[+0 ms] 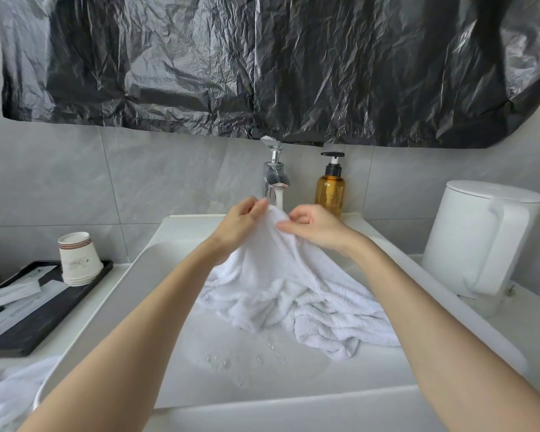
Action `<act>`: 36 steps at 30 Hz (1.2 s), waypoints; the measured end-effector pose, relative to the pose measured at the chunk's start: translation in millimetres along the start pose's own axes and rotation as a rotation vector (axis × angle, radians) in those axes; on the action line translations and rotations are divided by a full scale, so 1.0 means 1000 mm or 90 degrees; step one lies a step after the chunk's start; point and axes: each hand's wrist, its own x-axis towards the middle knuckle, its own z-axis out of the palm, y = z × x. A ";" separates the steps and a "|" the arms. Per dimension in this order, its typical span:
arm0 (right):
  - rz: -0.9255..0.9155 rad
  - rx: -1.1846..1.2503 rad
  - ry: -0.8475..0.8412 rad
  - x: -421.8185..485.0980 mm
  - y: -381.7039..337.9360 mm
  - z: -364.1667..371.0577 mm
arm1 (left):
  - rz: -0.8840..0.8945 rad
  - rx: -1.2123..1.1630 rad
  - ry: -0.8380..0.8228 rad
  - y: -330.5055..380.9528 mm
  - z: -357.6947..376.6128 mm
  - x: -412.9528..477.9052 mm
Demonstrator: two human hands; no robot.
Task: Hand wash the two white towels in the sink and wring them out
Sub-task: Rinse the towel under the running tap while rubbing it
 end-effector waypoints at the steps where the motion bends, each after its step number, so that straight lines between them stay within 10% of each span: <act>1: 0.012 -0.015 -0.050 -0.001 0.001 0.000 | -0.011 -0.023 0.024 0.000 -0.003 0.003; 13: 0.023 0.009 -0.059 0.001 0.003 0.003 | -0.082 -0.218 0.501 0.008 -0.073 0.013; 36: 0.183 0.573 0.401 0.010 0.011 -0.035 | -0.251 -0.185 0.240 0.009 -0.019 0.013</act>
